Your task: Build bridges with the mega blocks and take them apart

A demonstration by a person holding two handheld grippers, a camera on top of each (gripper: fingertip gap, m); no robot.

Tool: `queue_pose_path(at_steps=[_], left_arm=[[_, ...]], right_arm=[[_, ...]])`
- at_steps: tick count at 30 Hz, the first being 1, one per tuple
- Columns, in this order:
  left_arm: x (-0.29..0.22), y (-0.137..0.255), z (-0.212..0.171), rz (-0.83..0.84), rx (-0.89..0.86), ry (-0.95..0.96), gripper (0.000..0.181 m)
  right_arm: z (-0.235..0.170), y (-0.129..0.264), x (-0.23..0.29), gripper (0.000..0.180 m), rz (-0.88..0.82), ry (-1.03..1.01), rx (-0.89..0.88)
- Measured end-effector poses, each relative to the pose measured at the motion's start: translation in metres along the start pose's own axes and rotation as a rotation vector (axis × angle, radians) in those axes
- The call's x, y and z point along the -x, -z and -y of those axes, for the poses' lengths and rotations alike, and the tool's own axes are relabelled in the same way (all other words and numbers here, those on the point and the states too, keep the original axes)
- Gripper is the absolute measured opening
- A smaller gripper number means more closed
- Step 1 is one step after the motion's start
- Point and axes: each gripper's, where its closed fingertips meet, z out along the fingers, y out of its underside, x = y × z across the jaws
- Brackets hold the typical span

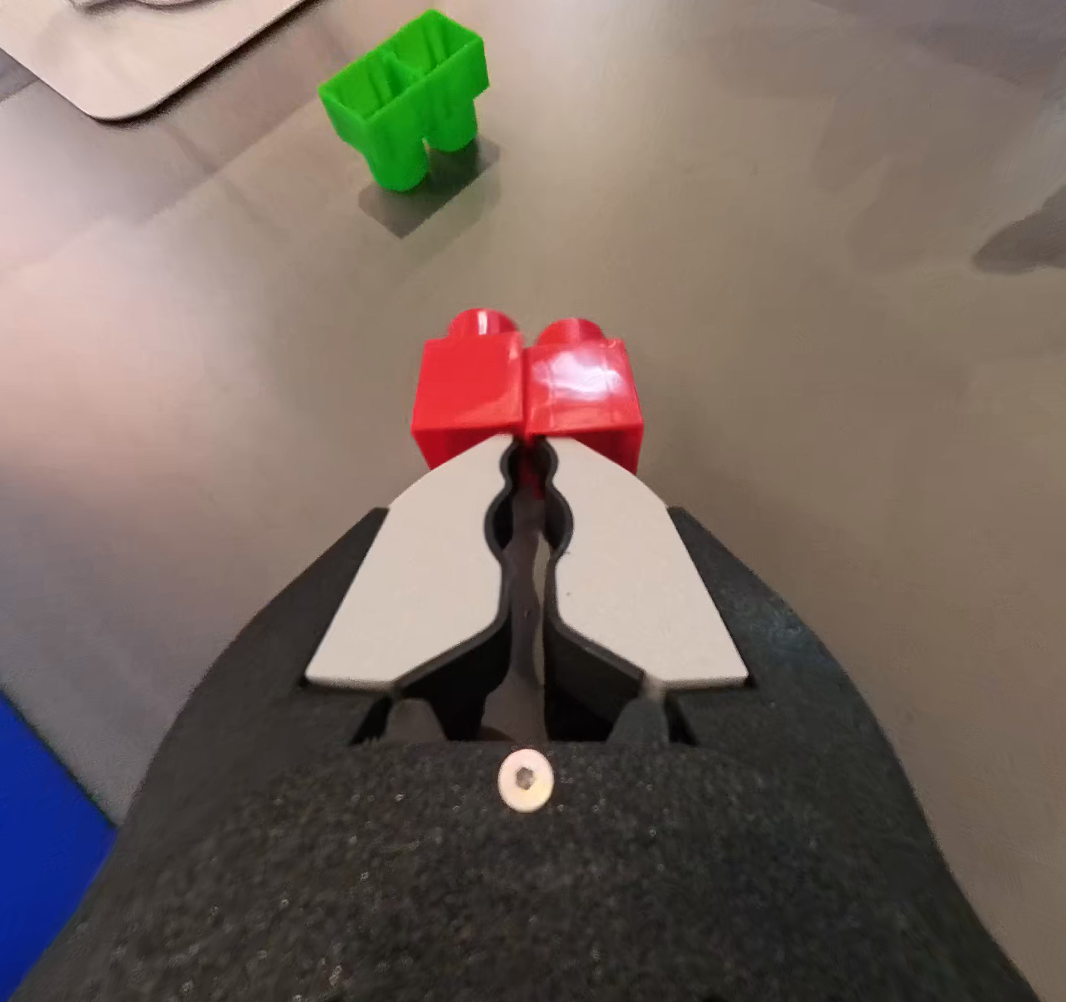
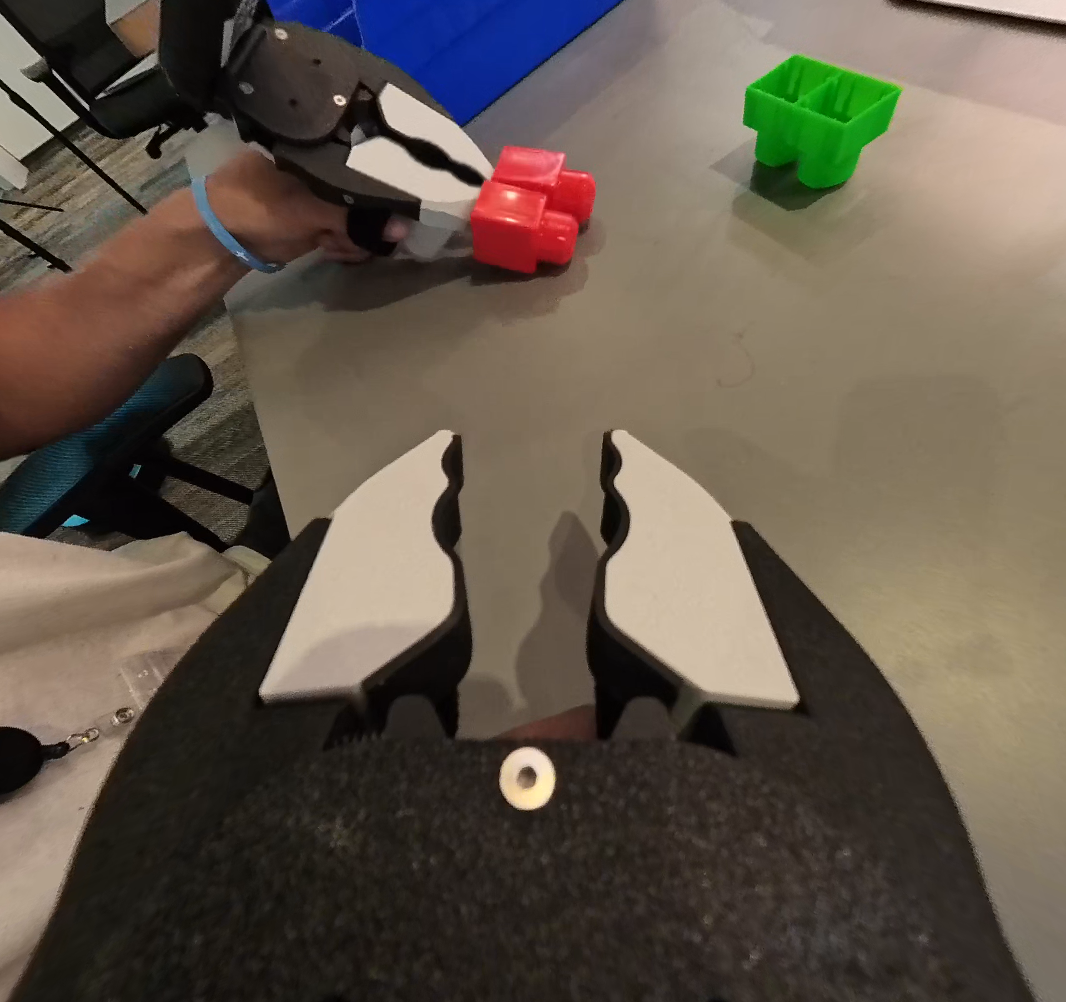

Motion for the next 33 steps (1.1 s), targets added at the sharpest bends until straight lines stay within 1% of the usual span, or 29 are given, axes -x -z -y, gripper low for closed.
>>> queue_pose_path(at_steps=[6,10,14,18,20,23,27,31,33], left_arm=[[-0.004,-0.002,0.003,-0.013,-0.003,0.008,0.004],[-0.006,0.005,0.009,0.004,-0.058,-0.003,0.004],[-0.006,0.025,0.028,0.033,-0.203,-0.009,0.003],[-0.003,0.062,0.051,0.061,-0.379,-0.035,0.003],[0.001,0.076,0.054,0.08,-0.416,-0.042,0.003],[-0.001,0.088,0.051,0.052,-0.485,-0.035,0.003],[-0.004,0.091,0.041,-0.011,-0.533,0.029,0.003],[-0.007,0.085,0.036,-0.038,-0.546,0.051,0.003],[-0.008,0.087,0.038,-0.034,-0.556,0.036,0.003]], right_arm=[[0.003,0.005,-0.002,0.046,-0.007,-0.001,-0.013],[0.003,0.006,-0.003,0.046,-0.01,-0.002,-0.013],[0.004,0.005,-0.003,0.046,-0.011,-0.002,-0.014],[0.006,0.005,-0.006,0.046,-0.028,0.003,-0.013],[0.01,0.004,-0.01,0.046,-0.042,0.02,-0.009],[0.024,0.0,-0.024,0.046,-0.083,0.086,0.034],[0.062,-0.018,-0.054,0.049,-0.159,0.247,0.123],[0.093,-0.056,-0.096,0.052,-0.25,0.471,0.226],[0.093,-0.082,-0.112,0.057,-0.194,0.477,0.255]])
